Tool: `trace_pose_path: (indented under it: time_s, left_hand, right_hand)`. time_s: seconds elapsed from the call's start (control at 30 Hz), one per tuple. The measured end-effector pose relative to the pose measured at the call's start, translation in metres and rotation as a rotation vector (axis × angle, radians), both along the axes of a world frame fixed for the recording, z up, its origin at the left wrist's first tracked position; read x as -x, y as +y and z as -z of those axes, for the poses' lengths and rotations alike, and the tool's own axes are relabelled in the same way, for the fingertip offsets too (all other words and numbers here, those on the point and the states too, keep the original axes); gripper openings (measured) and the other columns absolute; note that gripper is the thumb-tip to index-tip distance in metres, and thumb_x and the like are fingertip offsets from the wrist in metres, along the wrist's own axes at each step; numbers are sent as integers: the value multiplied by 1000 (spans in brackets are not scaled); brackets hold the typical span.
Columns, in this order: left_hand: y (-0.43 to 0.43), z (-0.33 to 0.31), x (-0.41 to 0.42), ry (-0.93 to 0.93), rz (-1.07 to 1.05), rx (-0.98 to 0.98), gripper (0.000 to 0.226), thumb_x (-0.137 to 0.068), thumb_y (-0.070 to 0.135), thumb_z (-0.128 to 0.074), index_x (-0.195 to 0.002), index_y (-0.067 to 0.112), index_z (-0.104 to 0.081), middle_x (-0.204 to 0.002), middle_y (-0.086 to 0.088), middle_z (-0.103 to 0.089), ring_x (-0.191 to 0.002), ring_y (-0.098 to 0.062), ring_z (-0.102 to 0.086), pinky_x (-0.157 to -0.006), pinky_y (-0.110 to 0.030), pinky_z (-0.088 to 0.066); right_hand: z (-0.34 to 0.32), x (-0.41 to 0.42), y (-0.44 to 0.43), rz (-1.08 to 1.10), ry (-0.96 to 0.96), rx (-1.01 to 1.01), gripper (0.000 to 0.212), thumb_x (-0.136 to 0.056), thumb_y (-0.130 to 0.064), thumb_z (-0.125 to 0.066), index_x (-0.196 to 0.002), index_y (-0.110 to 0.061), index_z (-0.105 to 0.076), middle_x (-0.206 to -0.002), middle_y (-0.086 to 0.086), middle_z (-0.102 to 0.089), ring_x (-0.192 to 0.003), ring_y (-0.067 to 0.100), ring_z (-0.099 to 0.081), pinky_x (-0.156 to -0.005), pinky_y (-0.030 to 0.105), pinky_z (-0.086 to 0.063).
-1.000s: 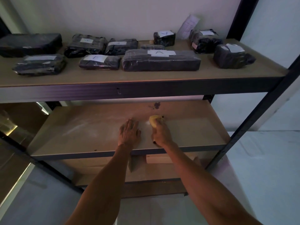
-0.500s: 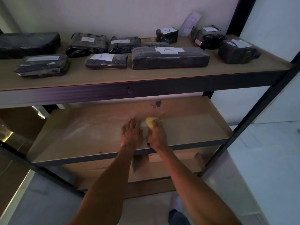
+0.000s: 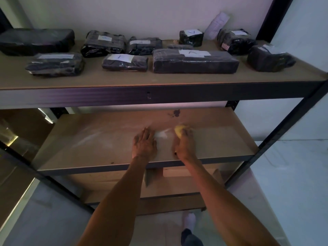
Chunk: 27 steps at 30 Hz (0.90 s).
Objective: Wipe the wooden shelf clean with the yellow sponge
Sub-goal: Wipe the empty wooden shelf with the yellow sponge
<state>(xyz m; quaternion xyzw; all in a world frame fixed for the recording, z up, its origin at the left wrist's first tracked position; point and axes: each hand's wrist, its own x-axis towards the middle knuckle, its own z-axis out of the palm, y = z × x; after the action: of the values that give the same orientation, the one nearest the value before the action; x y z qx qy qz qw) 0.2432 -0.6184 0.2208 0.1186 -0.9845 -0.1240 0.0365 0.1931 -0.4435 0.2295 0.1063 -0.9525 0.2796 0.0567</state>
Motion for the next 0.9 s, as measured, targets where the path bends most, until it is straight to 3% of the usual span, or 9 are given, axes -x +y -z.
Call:
trace_pose_path:
  time_s: [0.13, 0.3, 0.37, 0.5, 0.6, 0.7, 0.83, 0.9]
  left_hand:
    - [1, 1, -2, 17, -3, 0, 55, -104, 35, -29, -158, 27, -22, -167, 2, -13, -154, -17, -9, -124, -41, -10]
    - [2, -4, -4, 14, 8, 5, 55, -105, 34, -29, -158, 26, -21, -168, 1, -11, -154, -18, -6, -124, -42, -10]
    - [2, -4, -4, 23, 13, 6, 54, -105, 34, -30, -158, 25, -23, -167, 1, -13, -154, -18, -8, -123, -41, -11]
    - [2, -2, -1, 28, 0, 7, 54, -103, 33, -33, -156, 27, -27, -166, 1, -17, -153, -19, -11, -122, -43, -13]
    - [3, -3, 4, 12, -4, 24, 54, -103, 34, -32, -156, 28, -24, -167, 1, -14, -154, -18, -10, -122, -44, -12]
    - [2, -4, 5, 2, -6, 19, 54, -104, 35, -30, -157, 28, -22, -167, 1, -12, -154, -18, -8, -123, -44, -11]
    - [0, -2, 6, -2, -2, 9, 53, -105, 36, -28, -157, 29, -20, -168, 2, -12, -154, -18, -8, -123, -44, -10]
    - [0, -1, 7, -13, -14, 13, 54, -105, 36, -28, -158, 30, -19, -168, 2, -11, -154, -17, -8, -123, -43, -9]
  right_hand:
    - [5, 7, 17, 119, -57, -93, 51, -92, -10, -47, -140, 3, -37, -146, 24, -37, -136, 42, -32, -112, 47, -32]
    - [3, -27, -26, -228, 1, 13, 47, -92, -12, -47, -139, -2, -42, -143, 23, -42, -132, 42, -39, -108, 48, -37]
    - [-6, -17, -12, -145, 34, 72, 46, -92, -11, -51, -137, -2, -45, -141, 22, -44, -131, 39, -40, -110, 46, -35]
    - [0, 6, 18, 98, -22, -49, 47, -93, -11, -48, -138, 2, -40, -143, 24, -40, -134, 41, -34, -111, 46, -33]
    - [10, -11, -9, -67, -4, -39, 43, -95, -17, -44, -136, -1, -44, -141, 24, -43, -131, 43, -38, -106, 50, -39]
    - [5, -10, -11, -226, 11, 37, 45, -91, -15, -48, -136, -7, -47, -138, 19, -48, -126, 37, -45, -107, 45, -39]
    - [-2, 41, 30, 24, -32, 4, 54, -85, -4, -54, -139, 0, -43, -143, 21, -42, -132, 37, -39, -112, 40, -30]
    - [-1, 40, 26, 28, -44, -54, 54, -88, -5, -52, -140, 1, -39, -144, 22, -40, -132, 39, -37, -110, 42, -33]
